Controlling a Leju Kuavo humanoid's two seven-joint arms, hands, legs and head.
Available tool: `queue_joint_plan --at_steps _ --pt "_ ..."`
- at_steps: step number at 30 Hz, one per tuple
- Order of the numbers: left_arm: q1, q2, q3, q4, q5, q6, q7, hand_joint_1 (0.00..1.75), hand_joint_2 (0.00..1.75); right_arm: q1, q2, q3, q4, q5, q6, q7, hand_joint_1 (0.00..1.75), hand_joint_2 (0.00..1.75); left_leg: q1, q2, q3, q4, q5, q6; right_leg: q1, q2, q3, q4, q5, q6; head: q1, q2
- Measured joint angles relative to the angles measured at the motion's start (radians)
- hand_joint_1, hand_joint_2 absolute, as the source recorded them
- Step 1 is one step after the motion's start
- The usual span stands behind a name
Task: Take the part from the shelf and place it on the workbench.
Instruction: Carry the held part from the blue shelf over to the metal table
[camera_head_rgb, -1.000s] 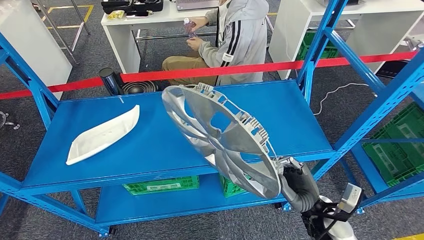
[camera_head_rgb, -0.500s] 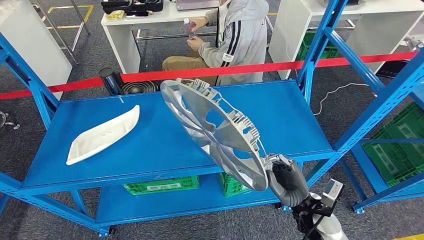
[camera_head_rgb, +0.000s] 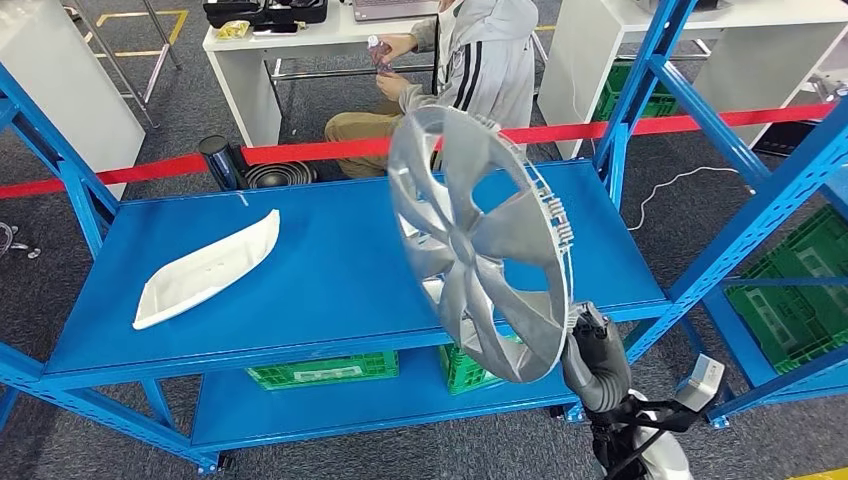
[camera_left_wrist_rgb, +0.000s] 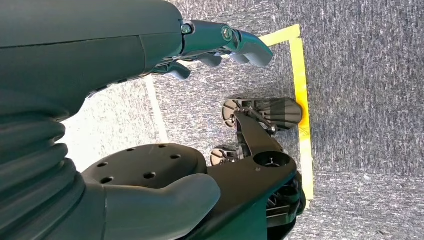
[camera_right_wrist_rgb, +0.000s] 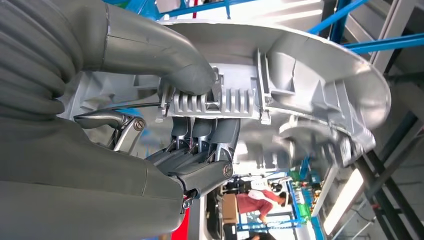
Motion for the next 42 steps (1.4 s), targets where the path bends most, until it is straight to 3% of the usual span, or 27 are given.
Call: queue_joint_plan --at_steps 14,19,23,25,28,29,30,31,33,34,36,39,40,42 --pt "0.0 0.009 0.0 0.0 -0.027 0.001 0.038 0.0 1.75 -0.004 0.045 -0.027 -0.005 0.037 0.009 0.004 1.75 1.75 -0.002 0.0 0.0 0.001 -0.001 0.001 -0.002 0.0 0.0 0.0 0.0 0.0 0.0 0.0" --pt "0.0 0.014 0.0 0.0 -0.039 0.002 0.045 0.0 1.75 -0.004 0.055 -0.031 -0.005 0.04 0.019 0.005 1.75 1.75 -0.006 0.0 -0.001 0.004 -0.005 0.007 -0.008 0.0 0.0 0.0 -0.002 0.005 0.0 0.0" --pt "0.0 0.015 0.0 0.0 -0.046 0.003 0.046 0.0 1.75 -0.004 0.062 -0.031 -0.006 0.041 0.019 0.006 1.75 1.75 -0.007 0.001 -0.002 0.003 -0.003 0.017 -0.012 0.0 0.0 0.001 -0.003 0.014 0.0 0.0" --pt "-0.001 0.015 0.0 0.0 -0.054 0.005 0.048 0.0 1.75 -0.006 0.063 -0.031 -0.007 0.043 0.02 0.007 1.75 1.75 -0.001 0.004 -0.001 -0.005 0.002 0.023 -0.011 -0.002 -0.015 0.038 -0.031 0.02 0.002 0.0" --pt "-0.001 0.015 -0.001 0.0 -0.06 0.008 0.05 0.0 1.75 -0.009 0.065 -0.032 -0.008 0.047 0.021 0.009 1.75 1.75 0.003 0.009 -0.008 -0.006 0.006 0.027 -0.014 -0.004 -0.105 0.222 -0.127 0.028 0.006 0.0" --pt "-0.001 0.015 -0.001 0.0 -0.063 0.01 0.051 0.0 1.75 -0.009 0.065 -0.032 -0.008 0.048 0.02 0.01 1.75 1.75 0.004 0.011 -0.011 -0.004 0.007 0.026 -0.015 -0.004 -0.132 0.274 -0.14 0.03 0.007 0.0" --pt "-0.001 0.015 -0.001 0.0 -0.066 0.011 0.053 0.0 1.75 -0.008 0.065 -0.033 -0.008 0.049 0.02 0.012 1.75 1.75 0.005 0.011 -0.015 -0.001 0.008 0.024 -0.017 -0.005 -0.144 0.294 -0.133 0.032 0.007 0.0" --pt "-0.001 0.015 -0.002 0.0 -0.069 0.012 0.054 0.0 1.75 -0.007 0.065 -0.035 -0.008 0.05 0.02 0.012 1.75 1.75 0.007 0.011 -0.019 0.004 0.008 0.022 -0.019 -0.005 -0.137 0.276 -0.106 0.034 0.007 0.0" --pt "-0.001 0.015 -0.002 0.0 -0.073 0.012 0.056 0.0 1.75 -0.004 0.065 -0.04 -0.011 0.052 0.019 0.013 1.75 1.75 0.01 0.01 -0.027 0.014 0.01 0.014 -0.024 -0.005 -0.079 0.152 -0.039 0.037 0.008 0.0" --pt "-0.001 0.016 -0.003 -0.001 -0.075 0.012 0.057 0.0 1.75 -0.001 0.066 -0.043 -0.013 0.053 0.019 0.012 1.75 1.75 0.011 0.007 -0.031 0.019 0.012 0.007 -0.023 -0.003 -0.054 0.098 -0.014 0.033 0.009 0.0" --pt "-0.001 0.017 -0.003 -0.001 -0.076 0.014 0.057 0.0 1.75 0.008 0.068 -0.05 -0.019 0.055 0.02 0.009 1.75 1.75 0.01 0.003 -0.039 0.023 0.019 -0.011 -0.02 0.002 -0.04 0.05 -0.002 0.017 0.011 0.0" --pt "0.0 0.019 -0.003 -0.001 -0.076 0.018 0.057 0.0 1.75 0.019 0.07 -0.055 -0.025 0.058 0.024 0.002 1.75 1.75 0.012 0.002 -0.048 0.023 0.025 -0.035 -0.017 0.002 -0.059 0.05 0.015 -0.013 0.011 0.0" --pt "0.0 0.019 -0.003 -0.001 -0.076 0.019 0.057 0.0 1.75 0.02 0.071 -0.056 -0.026 0.059 0.027 -0.001 1.75 1.75 0.013 0.004 -0.057 0.041 0.004 -0.041 -0.018 0.001 -0.067 0.049 0.024 -0.022 0.01 0.0" --pt "-0.001 0.02 -0.003 -0.001 -0.076 0.02 0.055 0.0 1.75 0.021 0.071 -0.056 -0.027 0.062 0.031 -0.006 1.75 1.75 0.016 0.009 -0.091 0.134 -0.078 -0.047 -0.018 -0.002 -0.086 0.048 0.042 -0.036 0.007 0.0"
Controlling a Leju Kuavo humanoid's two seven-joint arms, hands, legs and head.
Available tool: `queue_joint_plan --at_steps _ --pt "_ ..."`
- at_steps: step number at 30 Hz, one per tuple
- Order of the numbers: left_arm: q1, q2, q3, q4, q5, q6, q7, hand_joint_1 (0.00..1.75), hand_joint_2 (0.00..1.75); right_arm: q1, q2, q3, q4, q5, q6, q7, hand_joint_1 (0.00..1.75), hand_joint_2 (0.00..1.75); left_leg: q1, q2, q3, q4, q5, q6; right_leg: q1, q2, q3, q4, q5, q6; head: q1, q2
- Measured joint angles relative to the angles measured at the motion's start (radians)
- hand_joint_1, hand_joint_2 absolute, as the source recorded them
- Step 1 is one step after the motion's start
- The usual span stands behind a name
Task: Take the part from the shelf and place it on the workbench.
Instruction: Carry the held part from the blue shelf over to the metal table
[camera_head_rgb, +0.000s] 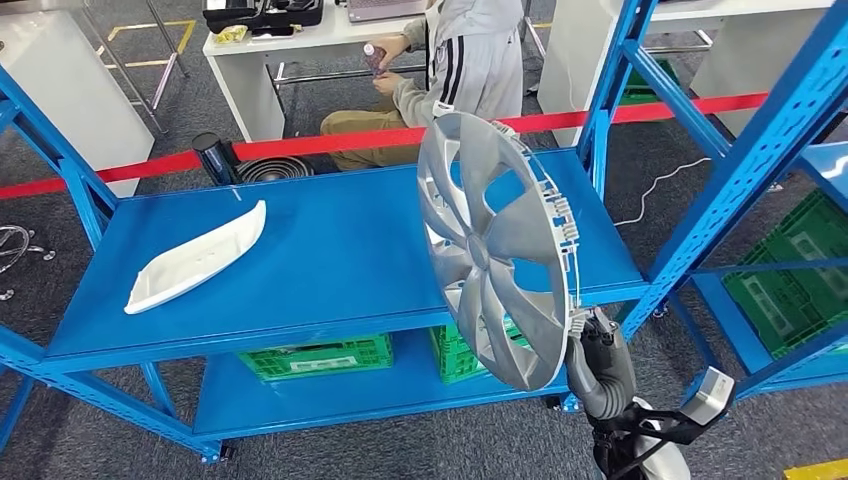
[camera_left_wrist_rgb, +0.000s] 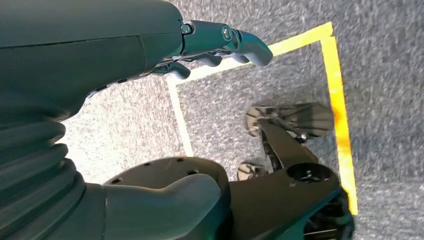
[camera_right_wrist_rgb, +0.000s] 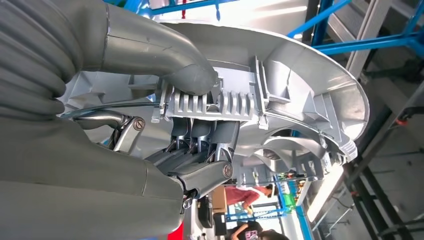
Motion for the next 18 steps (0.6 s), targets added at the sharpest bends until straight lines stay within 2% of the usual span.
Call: queue_joint_plan --at_steps 1,2,3,4,5,6,7,8,9,10,12,13,14,17,18 --pt "-0.001 0.0 0.0 0.0 0.0 0.0 -0.001 0.0 1.75 0.0 0.0 0.0 0.0 0.002 0.001 -0.002 1.75 1.75 0.0 0.001 -0.02 0.066 -0.043 -0.002 0.002 -0.001 -0.011 0.001 0.008 -0.002 -0.001 0.0" --pt "-0.001 0.0 0.0 0.0 0.0 0.0 -0.002 0.0 1.75 0.0 0.001 0.0 0.0 0.004 0.002 -0.003 1.75 1.75 0.0 0.002 -0.034 0.124 -0.071 -0.004 0.004 -0.002 -0.021 0.002 0.015 -0.003 -0.002 0.0" --pt "-0.001 0.0 0.0 0.0 -0.001 0.0 -0.002 0.0 1.75 0.0 0.001 0.0 0.0 0.007 0.002 -0.004 1.75 1.75 0.0 0.002 -0.033 0.155 -0.079 -0.004 0.006 -0.003 -0.032 0.003 0.023 -0.003 -0.003 0.0" --pt "-0.001 0.0 -0.001 0.0 -0.001 0.0 -0.002 0.0 1.75 0.0 0.001 0.0 0.0 0.009 0.002 -0.005 1.75 1.75 0.0 0.002 -0.013 0.149 -0.068 -0.002 0.008 -0.004 -0.042 0.003 0.03 -0.002 -0.003 0.0" --pt "-0.002 0.0 -0.001 0.0 -0.001 0.0 -0.002 0.0 1.75 0.0 0.001 0.0 0.0 0.01 0.002 -0.006 1.75 1.75 0.0 0.002 0.026 0.105 -0.046 0.001 0.009 -0.005 -0.051 0.004 0.037 0.0 -0.003 0.0" --pt "-0.003 0.0 -0.001 0.0 -0.002 0.0 -0.001 0.0 1.75 0.0 0.001 0.0 0.0 0.011 0.002 -0.006 1.75 1.75 -0.001 0.002 0.079 0.034 -0.024 0.007 0.01 -0.005 -0.057 0.004 0.043 0.002 -0.003 0.0" --pt "-0.004 0.002 -0.001 0.0 -0.002 0.0 -0.001 0.0 1.75 0.0 0.002 0.0 0.0 0.011 0.002 -0.007 1.75 1.75 -0.004 0.002 0.13 -0.041 -0.013 0.012 0.011 -0.005 -0.063 0.005 0.049 0.006 -0.003 0.0" --pt "-0.006 0.002 -0.002 0.0 -0.002 0.0 -0.001 0.0 1.75 0.0 0.002 -0.001 0.0 0.011 0.002 -0.008 1.75 1.75 -0.007 0.002 0.166 -0.095 -0.007 0.017 0.012 -0.006 -0.066 0.005 0.055 0.011 -0.002 0.0" --pt "-0.007 0.003 -0.002 0.0 -0.002 0.0 -0.001 0.0 1.75 0.001 0.002 -0.001 0.0 0.012 0.002 -0.009 1.75 1.75 -0.01 0.002 0.185 -0.128 -0.008 0.022 0.012 -0.006 -0.068 0.005 0.061 0.017 -0.003 0.0" --pt "-0.007 0.004 -0.002 0.0 -0.002 0.0 0.0 0.0 1.75 0.001 0.003 -0.001 0.0 0.012 0.002 -0.01 1.75 1.75 -0.013 0.002 0.187 -0.138 -0.008 0.026 0.011 -0.007 -0.069 0.003 0.067 0.024 -0.002 0.0" --pt "-0.006 0.003 -0.002 0.0 -0.001 0.001 0.001 0.0 1.75 0.003 0.004 -0.002 0.0 0.012 0.002 -0.011 1.75 1.75 -0.012 0.004 0.175 -0.143 0.007 0.038 0.01 -0.005 -0.073 0.001 0.078 0.037 -0.003 0.0" --pt "-0.005 0.002 -0.002 0.0 -0.001 0.002 0.002 0.0 1.75 0.004 0.004 -0.002 0.0 0.012 0.002 -0.011 1.75 1.75 -0.01 0.007 0.168 -0.146 0.017 0.045 0.01 -0.004 -0.08 0.008 0.069 0.042 -0.003 0.0" --pt "-0.005 0.002 -0.002 0.0 -0.001 0.002 0.003 0.0 1.75 0.004 0.004 -0.002 0.0 0.013 0.002 -0.011 1.75 1.75 -0.006 0.009 0.157 -0.149 0.029 0.052 0.01 -0.004 -0.091 0.03 0.044 0.047 -0.001 0.0" --pt "-0.006 0.002 -0.002 0.0 0.0 0.003 0.006 0.0 1.75 0.003 0.005 -0.004 0.0 0.015 0.0 -0.009 1.75 1.75 -0.005 0.012 0.117 -0.148 0.059 0.061 0.007 -0.004 -0.139 0.185 -0.085 0.056 0.006 0.0" --pt "-0.005 0.002 -0.002 0.0 0.0 0.003 0.008 0.0 1.75 0.002 0.006 -0.006 0.0 0.016 -0.002 -0.007 1.75 1.75 -0.005 0.012 0.102 -0.145 0.069 0.062 0.006 -0.004 -0.144 0.23 -0.103 0.057 0.006 0.0"
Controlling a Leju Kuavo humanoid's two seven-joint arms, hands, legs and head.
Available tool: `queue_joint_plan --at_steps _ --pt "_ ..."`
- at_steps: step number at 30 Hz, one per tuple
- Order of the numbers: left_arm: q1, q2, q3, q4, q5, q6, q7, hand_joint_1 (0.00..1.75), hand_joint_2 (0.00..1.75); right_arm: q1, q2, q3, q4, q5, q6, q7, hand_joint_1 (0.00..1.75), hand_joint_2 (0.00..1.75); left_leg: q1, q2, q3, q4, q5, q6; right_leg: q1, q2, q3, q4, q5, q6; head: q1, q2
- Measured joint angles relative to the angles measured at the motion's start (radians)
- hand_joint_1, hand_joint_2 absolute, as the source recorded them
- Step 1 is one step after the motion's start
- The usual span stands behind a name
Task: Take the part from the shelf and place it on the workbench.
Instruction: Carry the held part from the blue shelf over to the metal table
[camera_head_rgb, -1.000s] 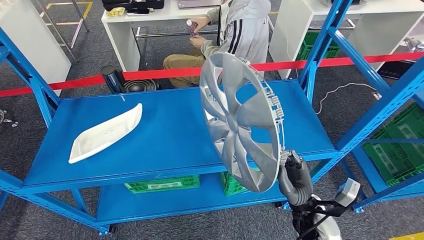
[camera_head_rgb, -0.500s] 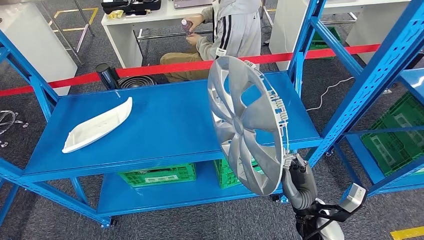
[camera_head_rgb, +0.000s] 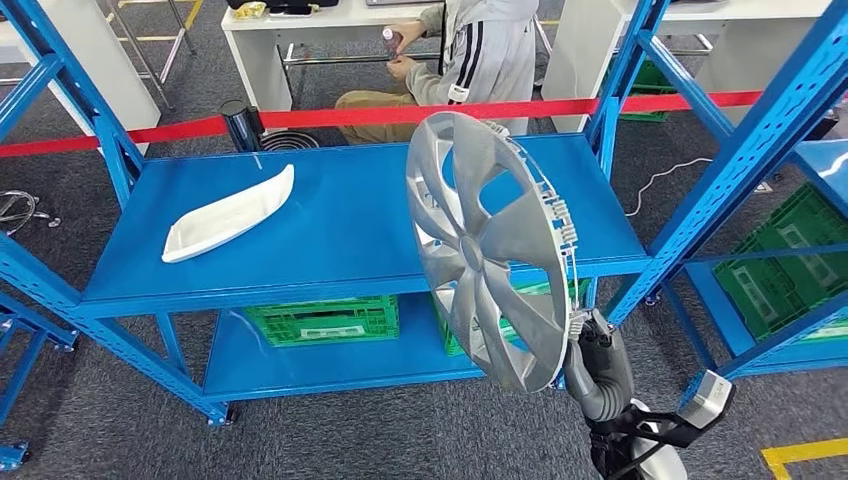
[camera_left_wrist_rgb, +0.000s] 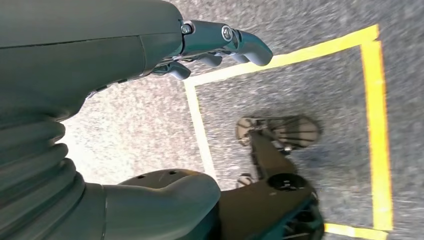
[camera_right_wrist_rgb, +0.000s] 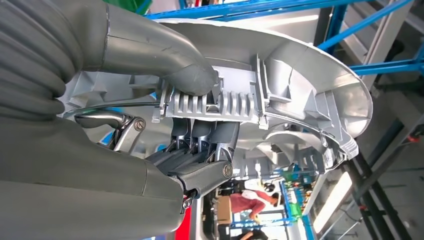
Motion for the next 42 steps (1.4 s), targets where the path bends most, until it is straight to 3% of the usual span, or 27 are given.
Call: queue_joint_plan --at_steps 2,4,6,7,9,10,12,14,15,16,17,19,21,23,25,26,29,30,31,32,34,36,37,38,40,41,42 --pt "0.001 -0.002 0.0 0.0 0.0 0.0 0.004 0.0 1.75 -0.002 0.002 -0.006 0.0 0.002 -0.004 0.006 1.75 1.75 0.0 0.0 -0.031 0.006 0.019 -0.003 0.0 0.0 0.033 0.006 0.026 -0.001 0.001 0.0" --pt "0.001 -0.005 0.0 0.001 0.0 0.0 0.003 0.0 1.75 -0.003 0.004 -0.01 -0.001 0.003 -0.006 0.011 1.75 1.75 0.0 0.0 -0.058 0.016 0.037 -0.009 0.0 0.0 0.126 -0.102 0.062 -0.006 0.002 0.0" --pt "0.001 -0.007 0.0 0.001 0.0 -0.001 -0.001 0.0 1.75 0.001 0.008 -0.012 -0.006 0.005 -0.006 0.013 1.75 1.75 -0.002 -0.002 -0.071 0.025 0.051 -0.019 0.004 0.0 0.205 -0.215 0.055 -0.015 0.003 0.0" --pt "0.002 -0.007 0.0 0.001 0.0 -0.001 -0.002 0.0 1.75 0.004 0.009 -0.013 -0.009 0.005 -0.006 0.014 1.75 1.75 -0.003 -0.002 -0.073 0.025 0.059 -0.026 0.007 0.001 0.22 -0.241 0.047 -0.021 0.003 0.0" --pt "0.003 -0.008 0.0 0.001 0.0 -0.001 -0.003 0.0 1.75 0.01 0.012 -0.014 -0.011 0.006 -0.005 0.014 1.75 1.75 -0.002 -0.003 -0.075 0.021 0.074 -0.041 0.01 0.0 0.21 -0.248 0.059 -0.035 0.003 0.0" --pt "0.004 -0.008 0.0 0.001 0.0 -0.001 -0.002 0.0 1.75 0.009 0.012 -0.015 -0.011 0.007 -0.003 0.015 1.75 1.75 0.0 -0.004 -0.081 0.025 0.066 -0.047 0.009 -0.001 0.2 -0.248 0.07 -0.043 0.003 0.0" --pt "0.005 -0.008 0.0 0.001 0.0 -0.001 0.003 0.0 1.75 0.003 0.013 -0.015 -0.011 0.007 0.001 0.015 1.75 1.75 0.002 -0.005 -0.103 0.083 -0.006 -0.057 0.005 -0.003 0.174 -0.251 0.094 -0.057 -0.001 0.0" --pt "0.004 -0.008 0.0 0.001 0.0 -0.001 0.007 0.0 1.75 -0.007 0.014 -0.015 -0.009 0.007 0.004 0.015 1.75 1.75 0.003 -0.005 -0.132 0.206 -0.107 -0.063 0.007 -0.004 0.143 -0.251 0.118 -0.063 -0.005 0.0" --pt "0.004 -0.008 0.0 0.001 0.0 -0.001 0.007 0.0 1.75 -0.011 0.015 -0.015 -0.008 0.007 0.004 0.016 1.75 1.75 0.003 -0.005 -0.139 0.264 -0.131 -0.065 0.008 -0.004 0.127 -0.25 0.13 -0.063 -0.006 0.0" --pt "0.004 -0.008 0.0 0.001 0.0 -0.001 0.007 0.0 1.75 -0.013 0.015 -0.015 -0.007 0.007 0.004 0.016 1.75 1.75 0.003 -0.005 -0.134 0.298 -0.128 -0.066 0.009 -0.005 0.112 -0.249 0.143 -0.062 -0.006 0.0" --pt "0.004 -0.008 0.0 0.001 0.0 -0.001 0.007 0.0 1.75 -0.015 0.016 -0.016 -0.006 0.007 0.004 0.016 1.75 1.75 0.003 -0.005 -0.113 0.301 -0.106 -0.064 0.01 -0.006 0.096 -0.248 0.154 -0.06 -0.006 0.0" --pt "0.003 -0.006 0.0 0.001 0.002 -0.001 0.006 0.0 1.75 -0.017 0.021 -0.016 -0.005 0.009 0.005 0.018 1.75 1.75 0.0 -0.005 -0.02 0.204 -0.062 -0.053 0.011 -0.006 0.072 -0.247 0.176 -0.056 -0.007 0.0" --pt "-0.001 -0.003 0.0 0.0 0.004 -0.001 0.005 0.0 1.75 -0.023 0.025 -0.016 -0.004 0.011 0.006 0.02 1.75 1.75 -0.006 -0.006 0.089 0.053 -0.074 -0.037 0.012 -0.007 0.059 -0.244 0.195 -0.047 -0.006 0.0" --pt "-0.004 -0.001 0.0 -0.001 0.005 -0.001 0.006 0.0 1.75 -0.032 0.029 -0.016 -0.002 0.014 0.007 0.021 1.75 1.75 -0.014 -0.006 0.128 -0.018 -0.093 -0.025 0.009 -0.009 0.054 -0.245 0.212 -0.035 -0.007 0.0" --pt "-0.003 -0.002 0.0 -0.001 0.005 -0.002 0.008 0.0 1.75 -0.038 0.031 -0.016 0.001 0.015 0.007 0.023 1.75 1.75 -0.013 -0.004 0.114 -0.023 -0.077 -0.011 0.006 -0.008 0.047 -0.245 0.217 -0.021 -0.007 0.0" --pt "-0.002 -0.002 0.0 0.0 0.004 -0.002 0.011 0.0 1.75 -0.039 0.032 -0.016 0.002 0.015 0.007 0.023 1.75 1.75 -0.012 -0.001 0.104 -0.024 -0.066 -0.003 0.005 -0.007 0.039 -0.23 0.196 -0.015 -0.005 0.0" --pt "-0.001 -0.002 0.0 0.0 0.004 -0.002 0.017 0.0 1.75 -0.04 0.032 -0.015 0.004 0.017 0.007 0.024 1.75 1.75 -0.008 0.003 0.062 -0.023 -0.031 0.01 0.0 -0.004 -0.01 -0.079 0.059 0.003 0.001 0.0" --pt "-0.001 -0.001 0.0 0.0 0.005 -0.003 0.019 0.0 1.75 -0.04 0.032 -0.015 0.007 0.017 0.008 0.024 1.75 1.75 -0.008 0.003 0.045 -0.019 -0.019 0.01 0.0 -0.005 -0.023 -0.018 0.03 0.006 0.002 0.0" --pt "0.0 -0.001 0.0 0.0 0.005 -0.003 0.022 0.0 1.75 -0.041 0.032 -0.015 0.01 0.017 0.008 0.024 1.75 1.75 -0.008 0.003 0.027 -0.014 -0.008 0.009 -0.001 -0.005 -0.024 0.024 0.026 0.009 0.002 0.0" --pt "0.0 -0.002 0.0 0.0 0.005 -0.003 0.024 0.0 1.75 -0.043 0.032 -0.015 0.013 0.017 0.008 0.024 1.75 1.75 -0.008 0.004 0.007 -0.007 0.002 0.007 -0.001 -0.005 -0.01 0.034 0.044 0.011 0.002 0.0" --pt "0.001 -0.002 0.0 0.0 0.006 -0.003 0.026 0.0 1.75 -0.05 0.032 -0.015 0.019 0.017 0.008 0.024 1.75 1.75 -0.006 0.004 -0.03 0.011 0.018 0.001 -0.002 -0.005 0.069 -0.046 0.093 0.009 0.003 0.0" --pt "0.0 -0.002 0.0 0.0 0.006 -0.003 0.027 0.0 1.75 -0.058 0.032 -0.014 0.023 0.016 0.007 0.024 1.75 1.75 -0.008 0.003 -0.056 0.027 0.031 -0.009 0.003 -0.004 0.162 -0.177 0.086 -0.002 0.004 0.0" --pt "0.0 -0.002 0.0 0.0 0.006 -0.003 0.028 0.0 1.75 -0.061 0.032 -0.014 0.024 0.015 0.006 0.023 1.75 1.75 -0.008 0.003 -0.062 0.032 0.038 -0.014 0.006 -0.003 0.186 -0.218 0.072 -0.009 0.005 0.0" --pt "0.0 -0.002 0.0 0.0 0.006 -0.003 0.029 0.0 1.75 -0.061 0.032 -0.014 0.025 0.014 0.006 0.022 1.75 1.75 -0.008 0.002 -0.066 0.033 0.047 -0.021 0.009 -0.002 0.193 -0.236 0.064 -0.018 0.005 0.0" --pt "0.002 -0.001 0.0 0.0 0.006 -0.003 0.029 0.0 1.75 -0.061 0.033 -0.014 0.026 0.014 0.006 0.019 1.75 1.75 -0.006 0.001 -0.071 0.029 0.06 -0.034 0.008 -0.002 0.177 -0.239 0.081 -0.034 0.007 0.0" --pt "0.003 0.0 0.0 0.0 0.006 -0.003 0.03 0.0 1.75 -0.062 0.034 -0.013 0.026 0.014 0.006 0.019 1.75 1.75 -0.005 0.0 -0.08 0.038 0.047 -0.04 0.006 -0.003 0.165 -0.241 0.094 -0.042 0.006 0.0" --pt "0.004 0.0 0.0 0.0 0.006 -0.003 0.031 0.0 1.75 -0.062 0.035 -0.012 0.026 0.014 0.006 0.019 1.75 1.75 -0.004 -0.001 -0.094 0.065 0.013 -0.045 0.003 -0.004 0.151 -0.243 0.108 -0.048 0.004 0.0"
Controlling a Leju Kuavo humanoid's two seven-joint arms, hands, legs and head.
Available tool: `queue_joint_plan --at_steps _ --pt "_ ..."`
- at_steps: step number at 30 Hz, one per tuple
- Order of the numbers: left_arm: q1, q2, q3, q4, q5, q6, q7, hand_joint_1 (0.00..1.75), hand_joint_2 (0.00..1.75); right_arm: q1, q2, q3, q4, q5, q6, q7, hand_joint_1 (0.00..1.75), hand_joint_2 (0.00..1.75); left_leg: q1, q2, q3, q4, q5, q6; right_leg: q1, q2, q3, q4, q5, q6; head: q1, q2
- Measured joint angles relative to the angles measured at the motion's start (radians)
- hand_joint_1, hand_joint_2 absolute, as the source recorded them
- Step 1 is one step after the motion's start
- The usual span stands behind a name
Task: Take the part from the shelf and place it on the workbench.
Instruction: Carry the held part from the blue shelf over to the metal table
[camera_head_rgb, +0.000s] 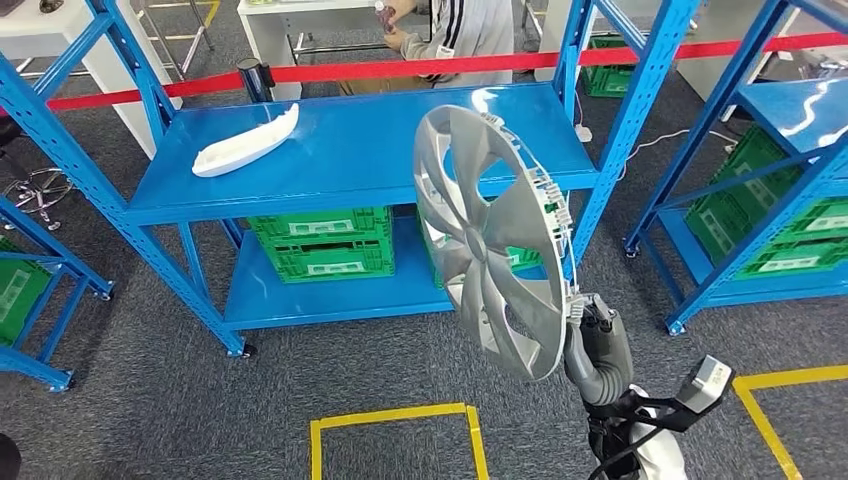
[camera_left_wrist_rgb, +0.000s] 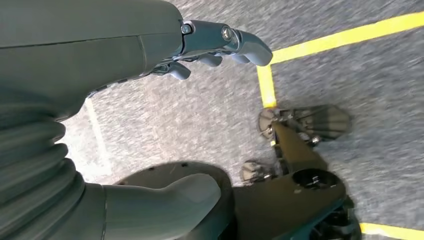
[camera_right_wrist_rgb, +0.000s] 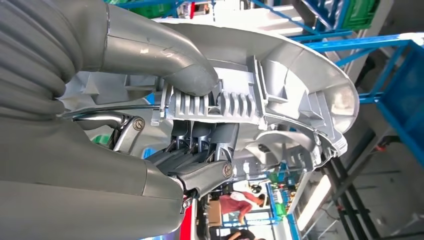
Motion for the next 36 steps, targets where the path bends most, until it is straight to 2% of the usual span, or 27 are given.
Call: queue_joint_plan --at_steps 3,4,5,6,7,8,10,11,13,14,16,18,19,20,21,22,23,24,26,27,29,30,31,33,34,35,36 --pt "0.0 0.0 0.0 0.0 0.0 0.0 0.001 0.0 1.75 0.001 0.004 0.002 0.0 0.0 -0.004 0.001 1.75 1.75 0.004 0.0 -0.049 0.176 -0.138 -0.011 0.0 -0.001 -0.049 0.001 0.04 -0.006 -0.006 0.0" --pt "0.0 0.0 0.0 0.0 0.0 0.0 0.001 0.0 1.75 0.002 0.005 0.002 0.0 0.0 -0.006 0.001 1.75 1.75 0.004 0.0 -0.051 0.224 -0.151 -0.013 0.0 -0.002 -0.066 0.001 0.053 -0.005 -0.006 0.0" --pt "0.0 0.0 0.0 0.0 0.0 0.0 0.001 0.0 1.75 0.002 0.006 0.002 0.0 0.0 -0.007 0.002 1.75 1.75 0.004 0.0 -0.038 0.245 -0.141 -0.013 0.001 -0.003 -0.083 0.002 0.067 -0.004 -0.006 0.0" --pt "0.0 0.001 0.0 0.0 -0.001 0.0 0.001 0.0 1.75 0.002 0.007 0.002 0.0 0.0 -0.008 0.003 1.75 1.75 0.004 -0.001 -0.007 0.229 -0.117 -0.011 0.001 -0.003 -0.099 0.003 0.08 -0.002 -0.007 0.0" --pt "-0.001 0.001 0.0 0.0 -0.001 0.0 0.001 0.0 1.75 0.002 0.007 0.002 0.0 0.0 -0.009 0.004 1.75 1.75 0.004 -0.001 0.041 0.18 -0.093 -0.007 0.001 -0.003 -0.112 0.004 0.093 0.001 -0.007 0.0" --pt "-0.003 0.001 0.0 0.0 -0.002 0.0 0.001 0.0 1.75 0.002 0.008 0.002 0.0 0.0 -0.009 0.005 1.75 1.75 0.003 -0.002 0.103 0.104 -0.09 -0.002 0.002 -0.003 -0.123 0.005 0.105 0.005 -0.007 0.0" --pt "-0.008 0.002 0.0 -0.001 -0.003 0.0 0.001 0.0 1.75 0.001 0.008 0.002 -0.001 0.0 -0.013 0.006 1.75 1.75 -0.001 -0.004 0.199 -0.029 -0.111 0.009 0.003 -0.004 -0.133 0.006 0.126 0.015 -0.006 0.0" --pt "-0.01 0.003 0.0 -0.001 -0.004 0.0 0.001 0.0 1.75 0.001 0.009 0.002 -0.001 0.0 -0.014 0.007 1.75 1.75 -0.004 -0.005 0.217 -0.063 -0.122 0.016 0.002 -0.004 -0.134 0.003 0.137 0.022 -0.006 0.0" --pt "-0.011 0.002 0.0 -0.001 -0.005 0.0 0.001 0.0 1.75 0.0 0.01 0.002 -0.001 0.0 -0.016 0.007 1.75 1.75 -0.007 -0.003 0.206 -0.072 -0.108 0.032 -0.001 -0.005 -0.136 -0.003 0.153 0.037 -0.007 0.0" --pt "-0.01 0.002 0.0 -0.001 -0.005 0.0 0.002 0.0 1.75 0.0 0.011 0.002 -0.001 0.0 -0.016 0.007 1.75 1.75 -0.007 0.0 0.196 -0.072 -0.096 0.042 -0.003 -0.004 -0.142 0.004 0.14 0.043 -0.007 0.0" --pt "-0.01 0.002 0.0 -0.001 -0.005 0.0 0.002 0.0 1.75 0.0 0.011 0.003 -0.001 0.0 -0.016 0.007 1.75 1.75 -0.004 0.005 0.167 -0.074 -0.067 0.056 -0.005 -0.003 -0.168 0.073 0.052 0.053 -0.004 0.0" --pt "-0.01 0.002 0.0 -0.001 -0.005 0.0 0.002 0.0 1.75 0.0 0.011 0.003 -0.001 0.0 -0.016 0.007 1.75 1.75 -0.005 0.006 0.13 -0.071 -0.038 0.06 -0.005 -0.002 -0.197 0.202 -0.052 0.06 -0.001 0.0" --pt "-0.009 0.002 0.0 -0.001 -0.005 0.0 0.002 0.0 1.75 0.0 0.011 0.003 -0.001 0.0 -0.016 0.008 1.75 1.75 -0.005 0.006 0.109 -0.069 -0.023 0.06 -0.004 -0.002 -0.201 0.258 -0.073 0.062 -0.001 0.0" --pt "-0.008 0.002 0.0 -0.001 -0.005 0.0 0.003 0.0 1.75 0.0 0.011 0.004 -0.001 0.0 -0.016 0.008 1.75 1.75 -0.006 0.006 0.088 -0.065 -0.009 0.06 -0.004 -0.002 -0.192 0.291 -0.068 0.062 -0.001 0.0" --pt "-0.007 0.002 0.0 -0.001 -0.005 0.0 0.003 0.0 1.75 0.0 0.011 0.004 -0.001 0.0 -0.016 0.008 1.75 1.75 -0.006 0.007 0.068 -0.061 0.003 0.058 -0.004 -0.002 -0.167 0.29 -0.045 0.061 -0.001 0.0" --pt "-0.007 0.002 0.0 -0.001 -0.005 0.0 0.004 0.0 1.75 -0.001 0.011 0.004 -0.001 0.0 -0.016 0.009 1.75 1.75 -0.006 0.007 0.048 -0.055 0.015 0.056 -0.003 -0.002 -0.124 0.256 -0.019 0.058 0.0 0.0" --pt "-0.006 0.001 0.0 -0.001 -0.005 0.0 0.004 0.0 1.75 -0.003 0.011 0.004 -0.001 -0.001 -0.016 0.01 1.75 1.75 -0.006 0.007 0.032 -0.049 0.025 0.053 -0.001 -0.002 -0.065 0.192 -0.01 0.053 0.0 0.0" --pt "-0.006 0.0 0.0 0.0 -0.005 0.0 0.004 0.0 1.75 -0.006 0.011 0.004 -0.001 -0.001 -0.016 0.01 1.75 1.75 -0.007 0.007 0.018 -0.042 0.034 0.049 0.001 -0.002 -0.004 0.113 -0.021 0.047 0.0 0.0" --pt "-0.007 -0.001 0.0 0.0 -0.005 0.001 0.003 0.0 1.75 -0.013 0.011 0.004 -0.001 -0.002 -0.016 0.01 1.75 1.75 -0.008 0.007 0.006 -0.037 0.054 0.037 0.008 -0.002 0.066 0.005 -0.054 0.035 0.0 0.0" --pt "-0.007 -0.001 0.0 0.0 -0.005 0.002 0.002 0.0 1.75 -0.014 0.011 0.004 -0.001 -0.003 -0.015 0.01 1.75 1.75 -0.007 0.007 0.004 -0.04 0.064 0.031 0.012 -0.003 0.07 -0.013 -0.059 0.029 0.0 0.0" --pt "-0.004 0.0 0.0 0.0 -0.005 0.003 0.0 0.0 1.75 -0.016 0.011 0.004 -0.001 -0.005 -0.015 0.01 1.75 1.75 -0.004 0.006 -0.002 -0.041 0.07 0.018 0.009 -0.006 0.054 -0.016 -0.037 0.015 0.001 0.0" --pt "-0.003 0.0 0.0 0.0 -0.004 0.004 -0.002 0.0 1.75 -0.019 0.011 0.004 -0.001 -0.006 -0.015 0.01 1.75 1.75 -0.003 0.004 -0.011 -0.025 0.046 0.013 0.007 -0.007 0.043 -0.018 -0.022 0.007 0.0 0.0" --pt "-0.002 0.001 0.0 0.0 -0.003 0.004 -0.004 0.0 1.75 -0.024 0.012 0.004 -0.001 -0.006 -0.016 0.01 1.75 1.75 -0.002 0.002 -0.023 0.01 0.004 0.008 0.004 -0.008 0.028 -0.021 -0.007 0.001 -0.002 0.0" --pt "-0.003 0.001 0.0 0.0 0.0 0.003 -0.008 0.0 1.75 -0.033 0.012 0.004 0.0 -0.007 -0.017 0.009 1.75 1.75 0.001 0.001 -0.052 0.128 -0.101 -0.001 0.004 -0.009 -0.005 -0.019 0.02 -0.003 -0.007 0.0" --pt "-0.003 0.001 0.0 0.0 0.0 0.003 -0.011 0.0 1.75 -0.038 0.012 0.004 0.002 -0.008 -0.017 0.01 1.75 1.75 0.003 0.001 -0.059 0.187 -0.128 -0.005 0.004 -0.009 -0.023 -0.018 0.034 -0.001 -0.007 0.0" --pt "-0.003 0.001 0.0 0.0 0.0 0.002 -0.013 0.0 1.75 -0.042 0.012 0.004 0.005 -0.008 -0.017 0.01 1.75 1.75 0.004 0.001 -0.054 0.225 -0.13 -0.007 0.004 -0.01 -0.041 -0.016 0.047 0.001 -0.007 0.0" --pt "-0.003 0.002 0.0 0.0 0.0 0.002 -0.014 0.0 1.75 -0.045 0.012 0.004 0.008 -0.008 -0.017 0.01 1.75 1.75 0.005 0.001 -0.034 0.232 -0.112 -0.008 0.004 -0.01 -0.058 -0.014 0.06 0.003 -0.008 0.0"
